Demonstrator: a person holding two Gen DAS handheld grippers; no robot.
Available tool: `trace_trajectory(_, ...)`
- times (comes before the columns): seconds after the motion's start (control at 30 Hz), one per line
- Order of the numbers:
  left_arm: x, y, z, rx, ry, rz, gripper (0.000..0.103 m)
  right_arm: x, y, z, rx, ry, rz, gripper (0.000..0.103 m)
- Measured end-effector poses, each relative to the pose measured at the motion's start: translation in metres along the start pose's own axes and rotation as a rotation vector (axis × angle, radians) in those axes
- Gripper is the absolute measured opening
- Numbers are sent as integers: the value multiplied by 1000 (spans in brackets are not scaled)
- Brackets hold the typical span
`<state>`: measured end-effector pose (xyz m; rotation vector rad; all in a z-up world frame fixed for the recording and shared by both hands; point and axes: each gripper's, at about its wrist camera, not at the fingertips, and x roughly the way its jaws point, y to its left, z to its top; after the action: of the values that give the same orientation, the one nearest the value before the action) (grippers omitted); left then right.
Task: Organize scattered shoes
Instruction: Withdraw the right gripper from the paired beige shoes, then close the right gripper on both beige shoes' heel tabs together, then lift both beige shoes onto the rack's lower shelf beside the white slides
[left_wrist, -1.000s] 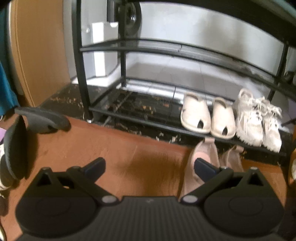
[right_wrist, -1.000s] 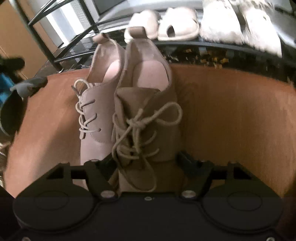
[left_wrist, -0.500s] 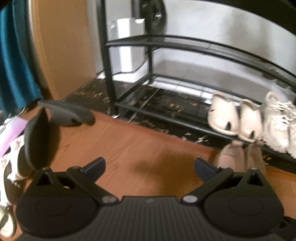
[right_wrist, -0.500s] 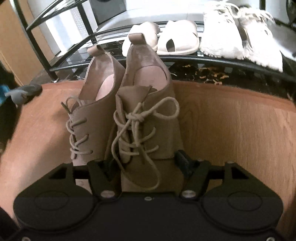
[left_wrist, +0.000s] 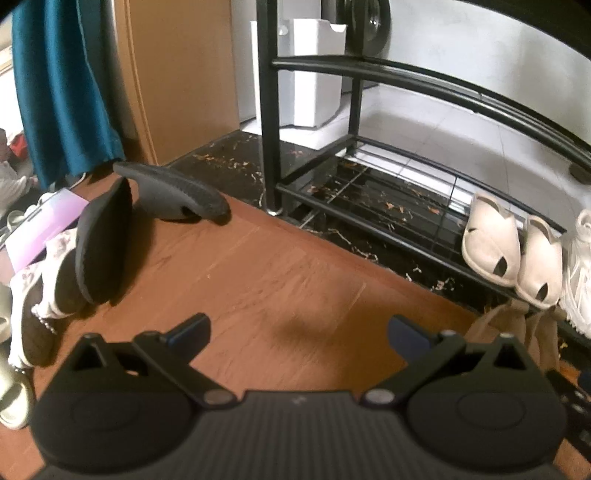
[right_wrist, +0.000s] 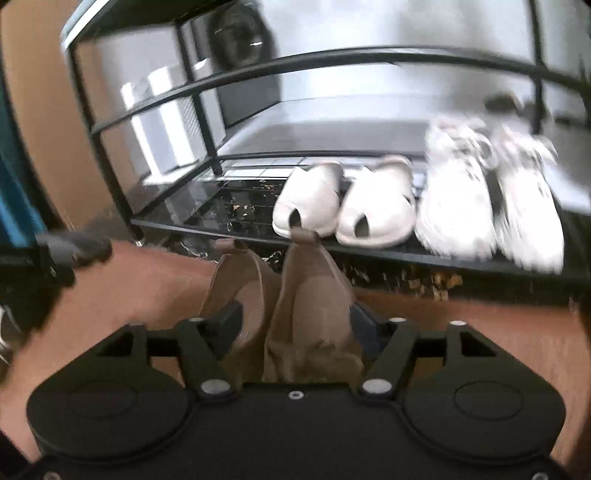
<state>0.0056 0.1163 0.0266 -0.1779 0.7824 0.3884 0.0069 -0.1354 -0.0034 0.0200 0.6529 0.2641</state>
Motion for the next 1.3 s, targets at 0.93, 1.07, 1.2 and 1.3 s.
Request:
trace_trajectory(0.93, 27, 5, -3, -97, 45, -22, 102, 68, 26, -3, 1, -33, -41, 17)
trace_trajectory(1.07, 17, 10, -2, -118, -2, 14, 102, 63, 47, 9, -10, -39, 72, 17)
trace_trajectory(1.2, 9, 17, 0, -137, -108, 86, 102, 75, 78, 32, -46, -61, 173, 17)
trace_trajectory(1.3, 16, 22, 1, -160, -113, 117, 102, 95, 98, 58, -44, -100, 206, 17)
